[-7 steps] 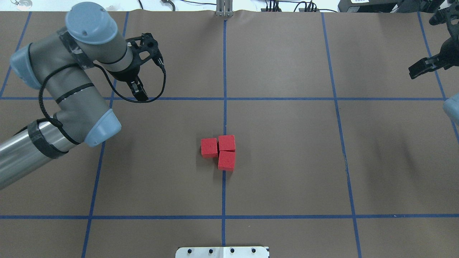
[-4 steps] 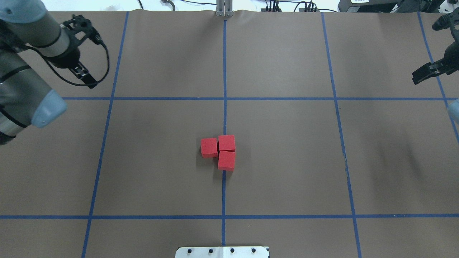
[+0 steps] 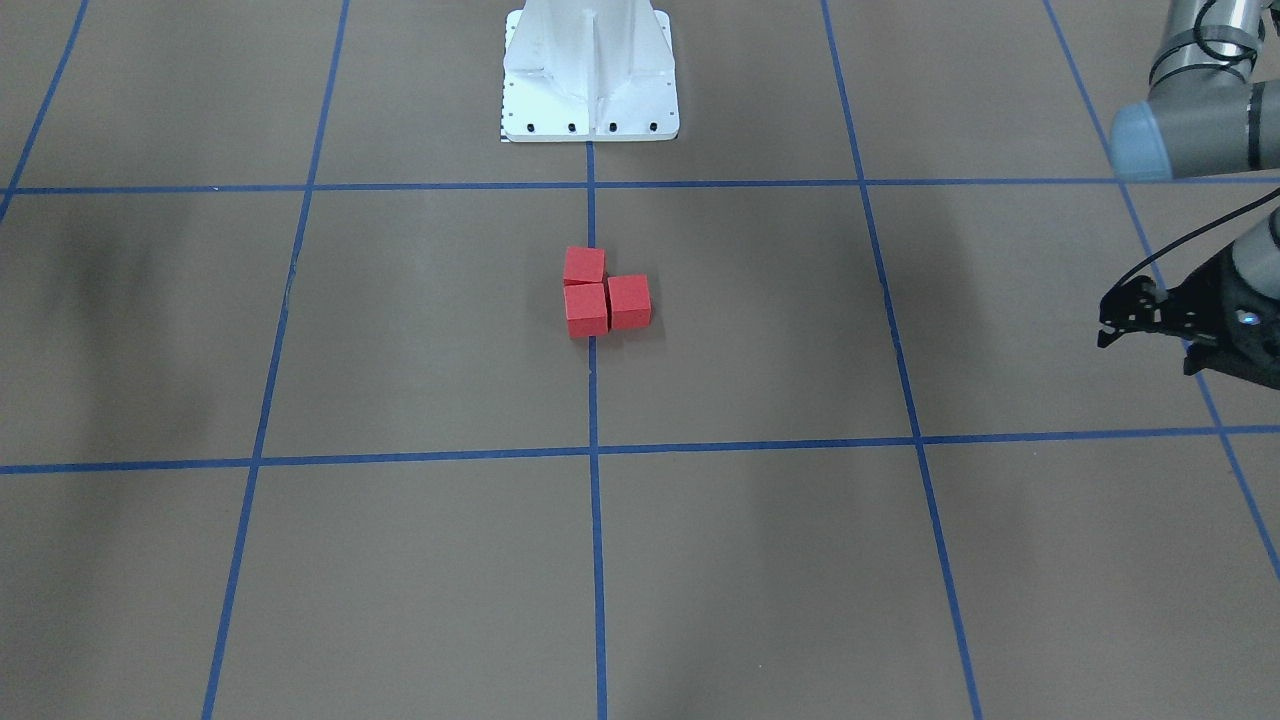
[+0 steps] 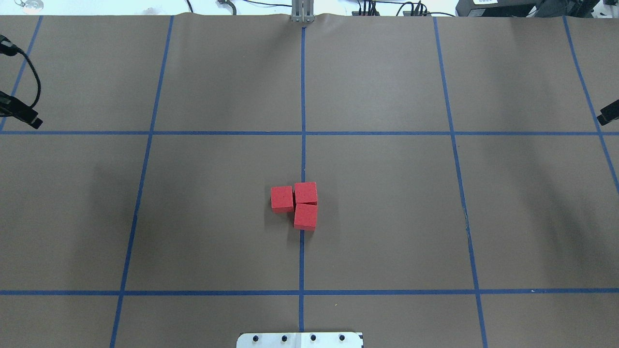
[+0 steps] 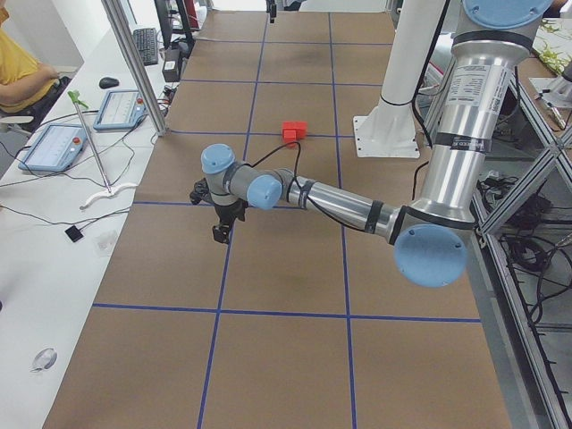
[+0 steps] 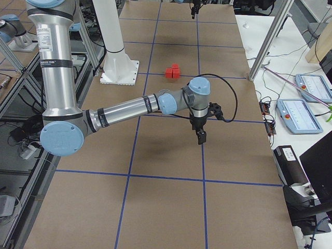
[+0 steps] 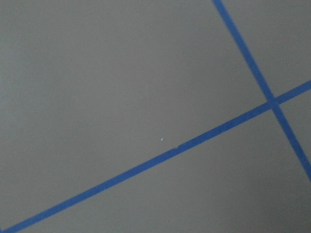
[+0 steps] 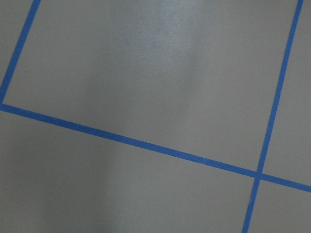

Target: Form red blocks into L shape at center

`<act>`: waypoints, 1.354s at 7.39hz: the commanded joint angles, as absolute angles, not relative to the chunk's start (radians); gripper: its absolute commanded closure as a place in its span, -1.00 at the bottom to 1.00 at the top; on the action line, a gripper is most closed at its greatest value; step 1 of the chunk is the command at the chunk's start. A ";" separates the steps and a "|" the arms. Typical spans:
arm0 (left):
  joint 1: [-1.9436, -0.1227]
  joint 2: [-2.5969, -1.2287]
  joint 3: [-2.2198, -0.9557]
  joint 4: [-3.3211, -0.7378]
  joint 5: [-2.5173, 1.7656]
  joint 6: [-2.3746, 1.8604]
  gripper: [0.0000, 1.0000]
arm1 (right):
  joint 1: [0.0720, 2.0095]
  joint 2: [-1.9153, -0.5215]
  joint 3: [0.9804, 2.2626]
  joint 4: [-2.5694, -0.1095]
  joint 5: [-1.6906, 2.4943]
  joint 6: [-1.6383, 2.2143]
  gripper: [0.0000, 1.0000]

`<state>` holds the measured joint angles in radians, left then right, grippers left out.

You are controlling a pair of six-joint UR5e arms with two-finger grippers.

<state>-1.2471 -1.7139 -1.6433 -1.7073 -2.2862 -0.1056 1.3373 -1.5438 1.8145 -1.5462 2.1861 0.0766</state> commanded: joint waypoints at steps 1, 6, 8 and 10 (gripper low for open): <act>-1.408 -1.580 -1.641 -1.778 -2.328 -0.060 -1.00 | 1.477 -1.650 1.813 -1.546 2.275 -0.030 -1.00; -1.655 -1.418 -1.577 -1.755 -2.365 0.143 -1.00 | 1.620 -1.805 1.786 -1.545 2.260 -0.038 -1.00; -1.760 -1.381 -1.595 -1.767 -2.500 0.141 -1.00 | 1.620 -1.789 1.778 -1.537 2.266 -0.032 -1.00; -1.769 -1.350 -1.628 -1.769 -2.470 0.141 -1.00 | 1.620 -1.795 1.758 -1.485 2.267 -0.029 -1.00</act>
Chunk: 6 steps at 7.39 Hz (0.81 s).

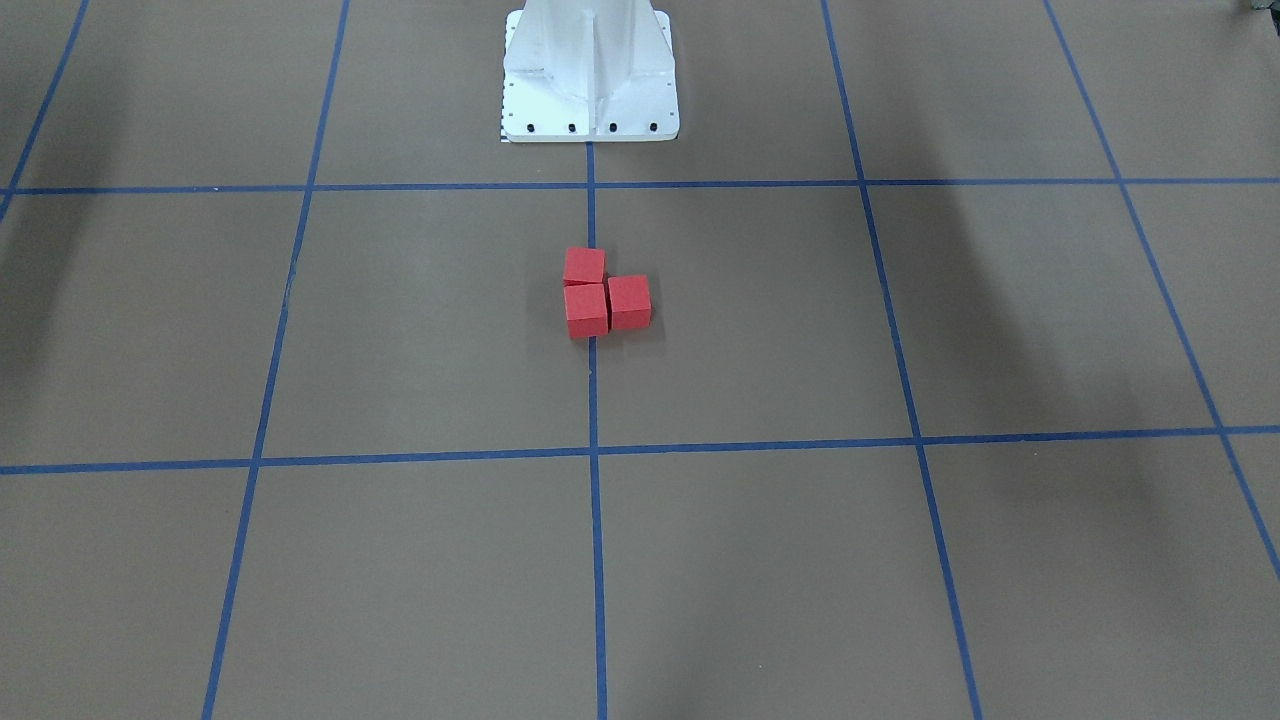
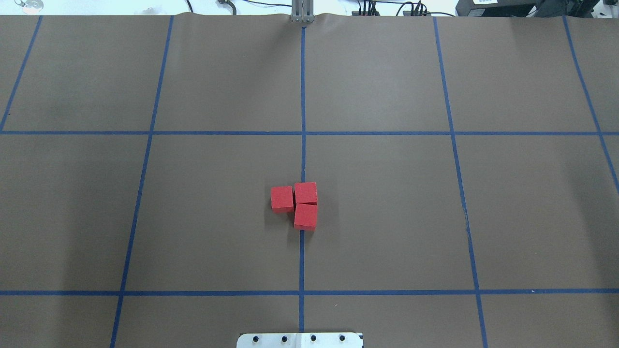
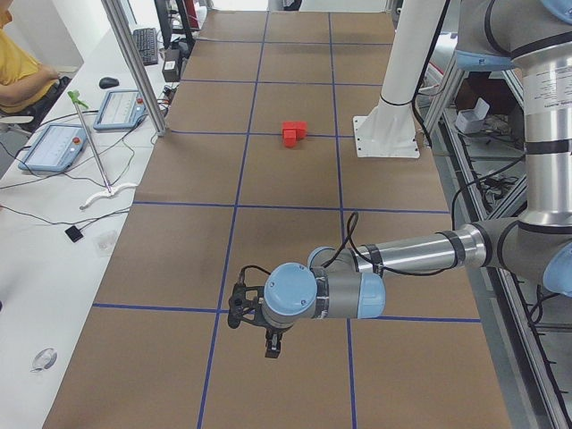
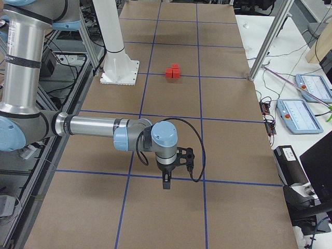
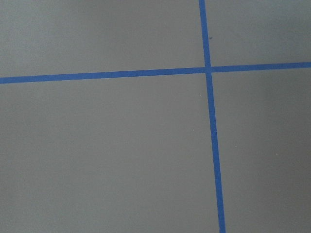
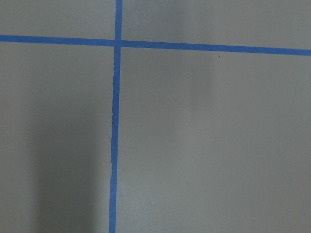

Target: Form red blocks into L shape at center

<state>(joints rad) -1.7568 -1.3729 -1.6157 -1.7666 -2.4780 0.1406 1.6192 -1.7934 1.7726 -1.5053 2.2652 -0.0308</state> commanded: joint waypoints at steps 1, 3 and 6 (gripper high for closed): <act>-1.770 -1.348 -1.629 -1.767 -2.470 0.141 -1.00 | 1.620 -1.795 1.753 -1.485 2.267 -0.025 -1.00; -1.756 -1.348 -1.629 -1.764 -2.468 0.138 -1.00 | 1.620 -1.792 1.733 -1.485 2.269 -0.023 -1.00; -1.585 -1.362 -1.693 -1.755 -2.363 0.129 -1.00 | 1.618 -1.793 1.732 -1.480 2.269 -0.025 -1.00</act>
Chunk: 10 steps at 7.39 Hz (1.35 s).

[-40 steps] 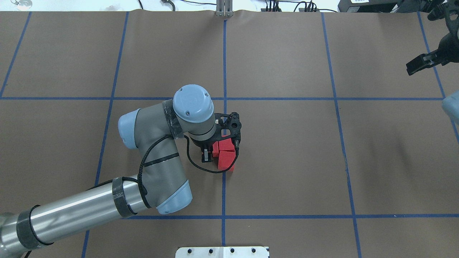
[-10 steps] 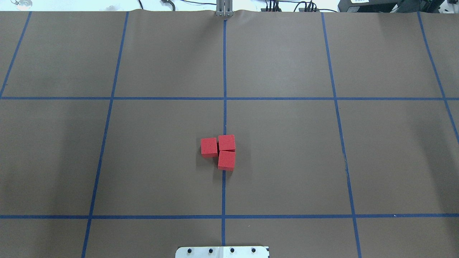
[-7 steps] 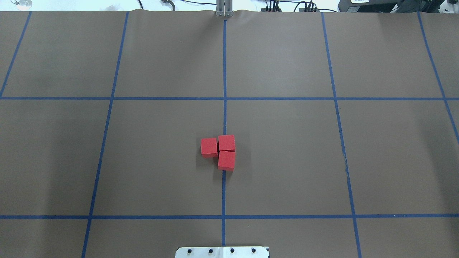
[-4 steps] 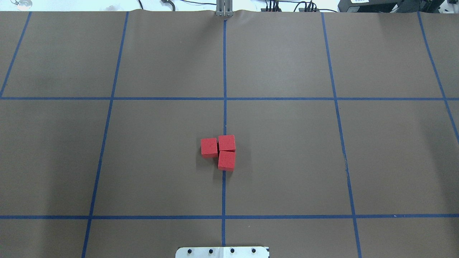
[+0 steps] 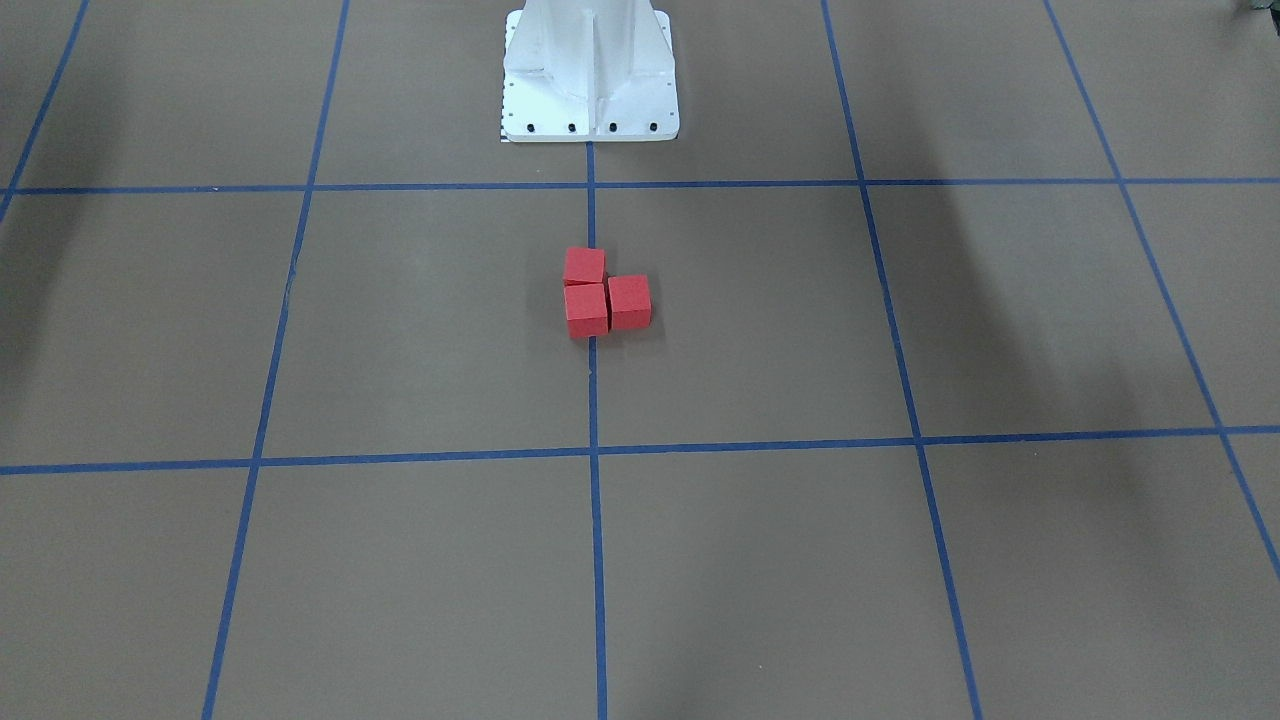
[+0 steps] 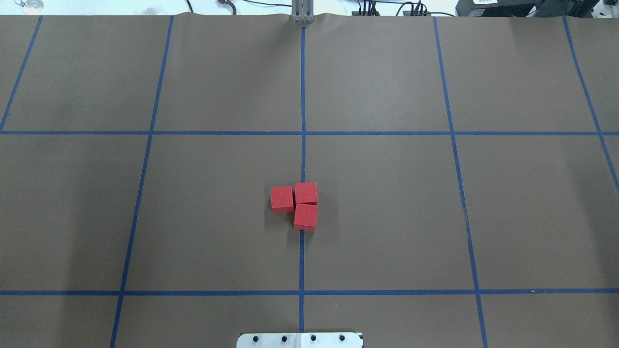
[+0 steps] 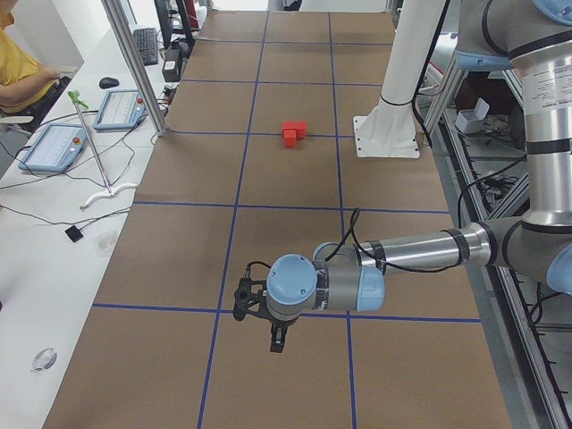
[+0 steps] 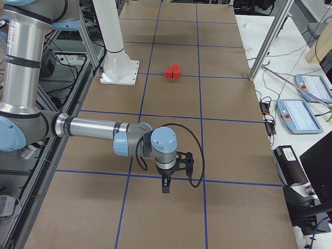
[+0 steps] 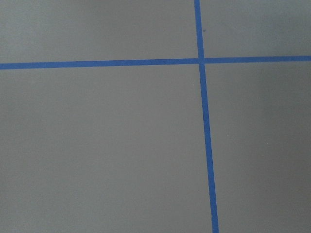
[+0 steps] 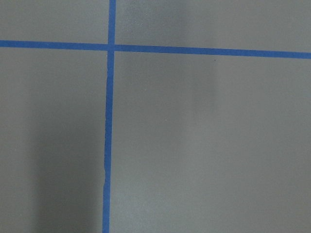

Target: Form red blocks into L shape at center

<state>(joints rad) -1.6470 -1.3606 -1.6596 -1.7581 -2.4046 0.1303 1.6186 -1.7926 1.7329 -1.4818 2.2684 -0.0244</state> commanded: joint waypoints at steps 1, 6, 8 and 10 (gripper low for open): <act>-1.569 -1.380 -1.716 -1.721 -2.346 0.112 -1.00 | 1.618 -1.792 1.732 -1.480 2.269 -0.025 -1.00; -1.566 -1.391 -1.792 -1.577 -2.347 0.114 -1.00 | 1.618 -1.792 1.732 -1.479 2.269 -0.025 -1.00; -1.566 -1.390 -1.790 -1.577 -2.349 0.114 -1.00 | 1.618 -1.792 1.732 -1.479 2.269 -0.025 -1.00; -1.566 -1.388 -1.792 -1.577 -2.349 0.115 -1.00 | 1.618 -1.792 1.732 -1.479 2.269 -0.026 -1.00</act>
